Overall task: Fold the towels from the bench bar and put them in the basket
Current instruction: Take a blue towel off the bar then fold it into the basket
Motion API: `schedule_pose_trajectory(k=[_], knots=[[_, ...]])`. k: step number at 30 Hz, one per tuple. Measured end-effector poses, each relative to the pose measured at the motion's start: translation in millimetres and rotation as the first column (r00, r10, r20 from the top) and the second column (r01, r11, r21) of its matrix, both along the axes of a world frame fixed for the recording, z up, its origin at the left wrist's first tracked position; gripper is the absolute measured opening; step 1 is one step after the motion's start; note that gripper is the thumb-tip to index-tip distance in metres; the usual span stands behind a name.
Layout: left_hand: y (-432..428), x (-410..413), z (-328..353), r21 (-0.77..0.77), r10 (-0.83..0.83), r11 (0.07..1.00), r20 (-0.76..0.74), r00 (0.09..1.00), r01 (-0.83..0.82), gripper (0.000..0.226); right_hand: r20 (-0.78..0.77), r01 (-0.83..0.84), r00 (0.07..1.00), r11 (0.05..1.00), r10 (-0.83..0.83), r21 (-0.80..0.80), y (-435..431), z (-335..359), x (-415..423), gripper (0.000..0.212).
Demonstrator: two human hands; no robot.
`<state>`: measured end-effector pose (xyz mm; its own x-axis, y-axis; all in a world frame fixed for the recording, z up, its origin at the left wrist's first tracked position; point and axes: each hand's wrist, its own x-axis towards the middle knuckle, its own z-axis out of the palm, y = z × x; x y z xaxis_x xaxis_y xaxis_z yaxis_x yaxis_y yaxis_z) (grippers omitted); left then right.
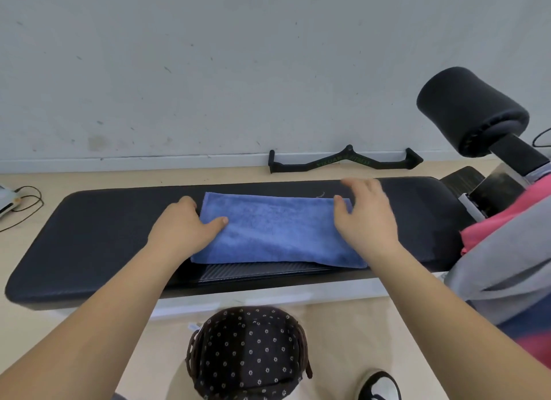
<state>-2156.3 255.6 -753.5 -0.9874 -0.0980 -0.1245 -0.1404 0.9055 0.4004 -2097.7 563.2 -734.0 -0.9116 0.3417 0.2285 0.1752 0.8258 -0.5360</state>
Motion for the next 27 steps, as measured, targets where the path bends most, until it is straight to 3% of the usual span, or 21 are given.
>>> schedule_pose_trajectory(k=[4,7,13,15,18,24,27], knots=[[12,4,3,0.142,0.017,0.990,0.044,0.999,-0.023,0.049,0.313,-0.301,0.913,0.949,0.260,0.090,-47,-12,15,0.064],[14,3,8,0.256,0.049,0.964,0.106,0.993,-0.075,0.042,0.523,-0.387,0.814,0.907,0.251,0.165,-64,-29,25,0.068],[4,9,22,0.492,0.081,0.853,0.202,0.976,-0.173,0.024,0.598,-0.419,0.760,0.895,0.254,0.152,-62,-24,21,0.065],[-1,10,27,0.546,0.094,0.815,0.208,0.974,-0.195,0.023,0.546,-0.418,0.785,0.901,0.292,0.119,-62,-21,22,0.059],[-9,14,30,0.688,0.107,0.667,0.293,0.950,-0.287,0.019,0.376,-0.371,0.881,0.912,0.286,0.177,-64,-21,21,0.047],[-20,19,36,0.803,0.023,0.335,0.516,0.856,-0.493,0.038,0.594,-0.436,0.754,0.889,0.279,0.137,-65,-25,18,0.069],[-19,18,36,0.827,0.065,0.277,0.491,0.869,-0.489,0.036,0.585,-0.427,0.757,0.898,0.292,0.105,-67,-20,18,0.076]])
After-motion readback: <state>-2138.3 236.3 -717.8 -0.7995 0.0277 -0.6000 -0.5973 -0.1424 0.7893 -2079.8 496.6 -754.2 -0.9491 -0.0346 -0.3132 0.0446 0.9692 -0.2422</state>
